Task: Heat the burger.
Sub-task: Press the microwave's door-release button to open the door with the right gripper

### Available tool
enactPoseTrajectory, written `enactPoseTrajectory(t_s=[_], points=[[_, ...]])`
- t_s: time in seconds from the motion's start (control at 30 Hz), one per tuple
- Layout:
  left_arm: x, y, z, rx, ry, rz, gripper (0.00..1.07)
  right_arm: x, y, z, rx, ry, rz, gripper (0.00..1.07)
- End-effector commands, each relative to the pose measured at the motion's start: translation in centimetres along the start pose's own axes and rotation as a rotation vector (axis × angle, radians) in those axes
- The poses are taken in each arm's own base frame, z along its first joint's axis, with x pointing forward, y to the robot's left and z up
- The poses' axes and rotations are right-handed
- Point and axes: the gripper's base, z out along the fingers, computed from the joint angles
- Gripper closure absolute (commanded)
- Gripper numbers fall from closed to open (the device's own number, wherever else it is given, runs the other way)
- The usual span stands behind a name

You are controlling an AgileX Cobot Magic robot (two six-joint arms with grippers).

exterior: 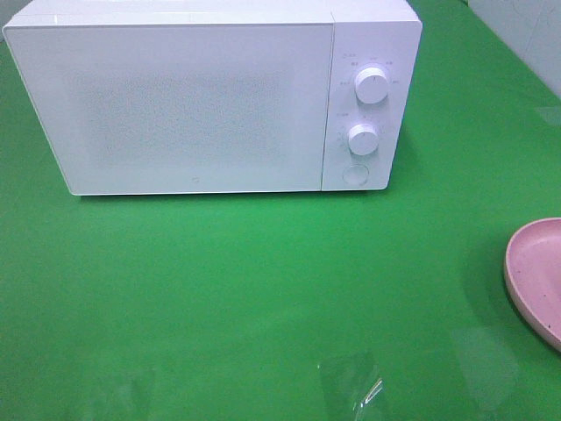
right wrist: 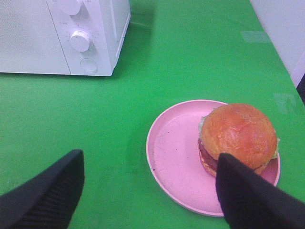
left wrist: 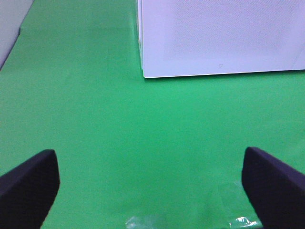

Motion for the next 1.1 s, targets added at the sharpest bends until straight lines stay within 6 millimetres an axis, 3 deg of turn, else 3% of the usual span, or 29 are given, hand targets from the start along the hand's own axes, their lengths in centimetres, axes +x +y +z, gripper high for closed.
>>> enactPoseTrajectory(t_s=[0.03,0.57,0.67,1.1], points=[[0.1,0.0,-0.3,0.005,-0.017,0.005,0.1,0.1,0.0,-0.4,-0.005,-0.035,-0.005,0.35],[0.1,0.0,-0.3,0.005,-0.017,0.005,0.1,-0.2,0.0,-0.6,-0.007,-0.058,0.006,0.35],[0.1,0.0,-0.3,0.005,-0.017,0.005,0.1,-1.6,0.1,-0.7,-0.011,-0.104,0.005,0.34],[0.1,0.0,-0.3,0.005,-0.017,0.005,0.1,-4.4,0.5,2.3,-0.022,-0.129,-0.004,0.34]])
